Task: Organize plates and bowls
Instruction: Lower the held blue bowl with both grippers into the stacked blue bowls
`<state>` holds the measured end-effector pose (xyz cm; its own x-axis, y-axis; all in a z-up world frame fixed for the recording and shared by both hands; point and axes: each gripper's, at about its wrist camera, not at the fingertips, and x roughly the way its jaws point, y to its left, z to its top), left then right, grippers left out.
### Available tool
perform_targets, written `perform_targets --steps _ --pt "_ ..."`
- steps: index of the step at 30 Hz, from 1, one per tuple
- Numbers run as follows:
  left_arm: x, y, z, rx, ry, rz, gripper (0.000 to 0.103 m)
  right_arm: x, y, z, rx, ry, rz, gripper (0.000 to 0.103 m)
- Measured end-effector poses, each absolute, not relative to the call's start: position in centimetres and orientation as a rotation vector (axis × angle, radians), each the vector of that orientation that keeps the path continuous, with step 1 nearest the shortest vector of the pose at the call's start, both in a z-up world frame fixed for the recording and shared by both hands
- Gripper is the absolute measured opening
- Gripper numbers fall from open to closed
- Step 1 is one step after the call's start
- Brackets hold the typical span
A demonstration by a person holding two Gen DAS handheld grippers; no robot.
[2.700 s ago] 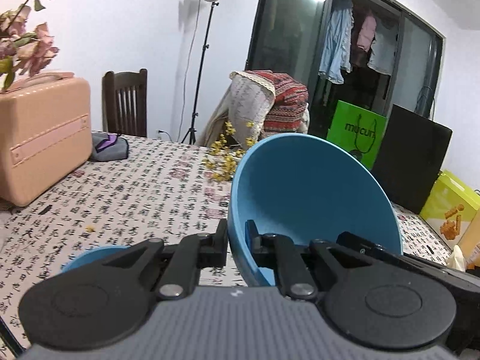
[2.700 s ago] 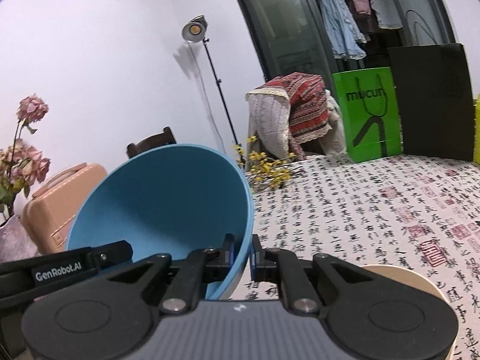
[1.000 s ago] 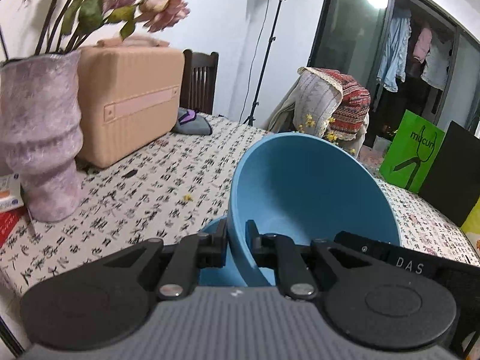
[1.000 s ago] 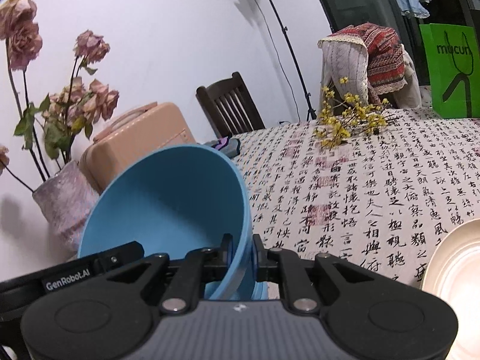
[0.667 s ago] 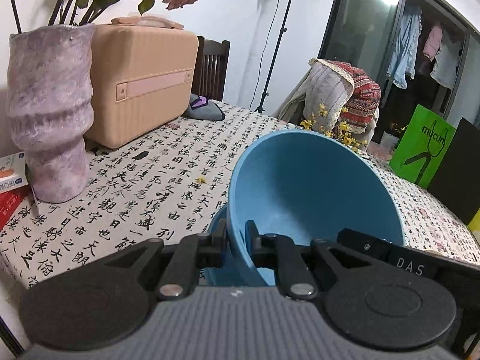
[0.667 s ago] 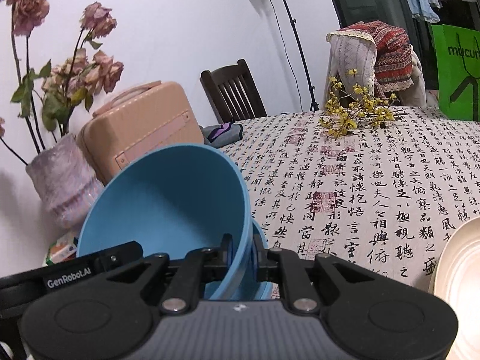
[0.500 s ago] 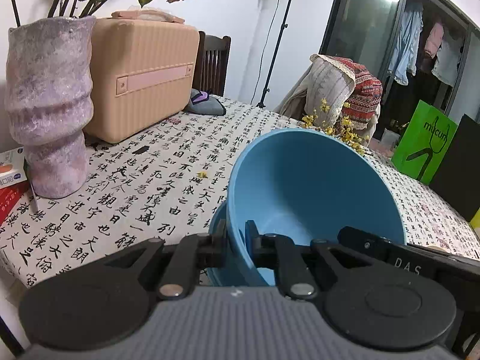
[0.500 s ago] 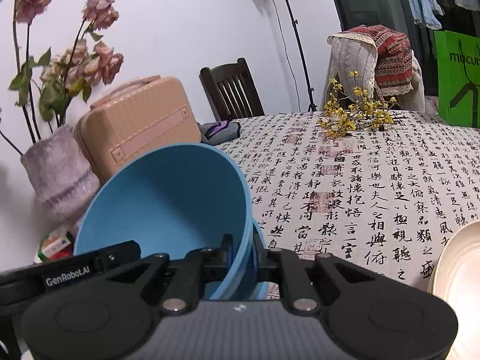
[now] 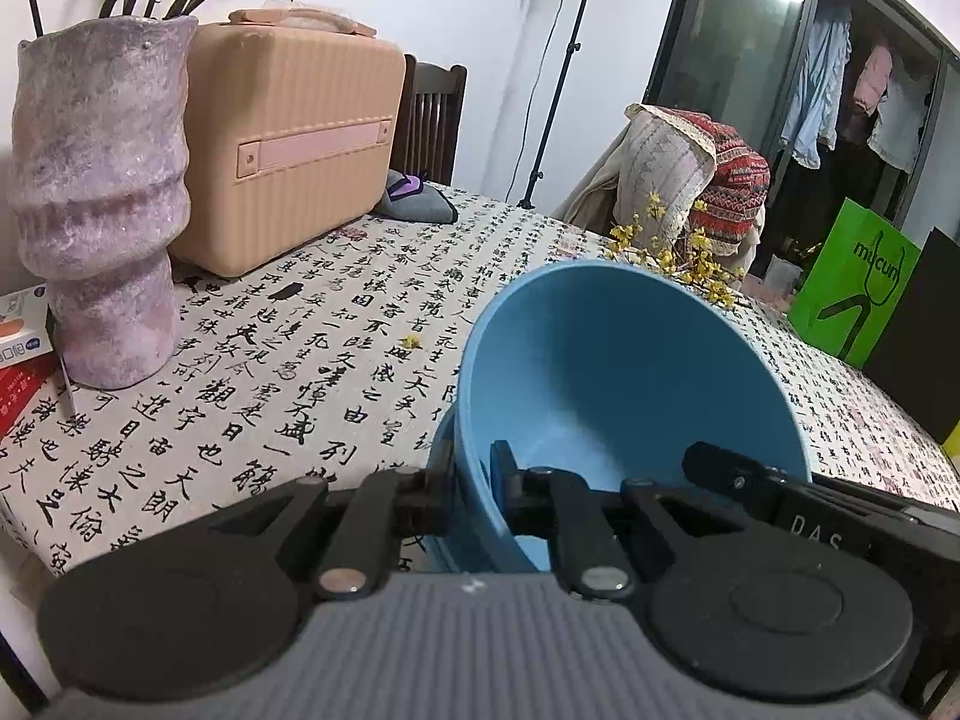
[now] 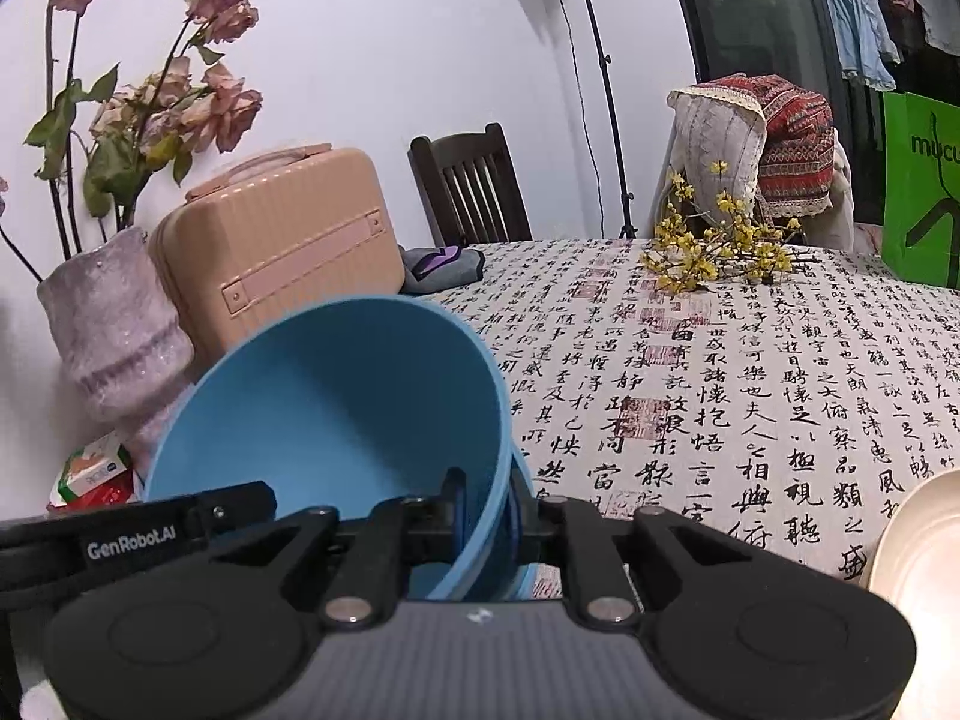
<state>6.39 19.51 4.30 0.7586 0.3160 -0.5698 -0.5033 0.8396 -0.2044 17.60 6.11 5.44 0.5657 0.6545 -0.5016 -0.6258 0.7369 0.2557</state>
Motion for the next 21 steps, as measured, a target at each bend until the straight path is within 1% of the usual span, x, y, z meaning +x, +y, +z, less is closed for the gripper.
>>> perform_targets --steps 12,15,21 --pt "6.36 19.92 4.48 -0.392 0.537 0.459 0.012 17.54 6.10 6.11 0.046 0.544 0.736 0.014" --pt "6.44 19.93 4.44 -0.391 0.537 0.462 0.012 17.48 6.25 6.18 0.030 0.523 0.729 0.012" --pt "6.41 19.74 4.63 -0.377 0.523 0.467 0.012 17.85 6.02 5.95 0.048 0.521 0.728 0.011"
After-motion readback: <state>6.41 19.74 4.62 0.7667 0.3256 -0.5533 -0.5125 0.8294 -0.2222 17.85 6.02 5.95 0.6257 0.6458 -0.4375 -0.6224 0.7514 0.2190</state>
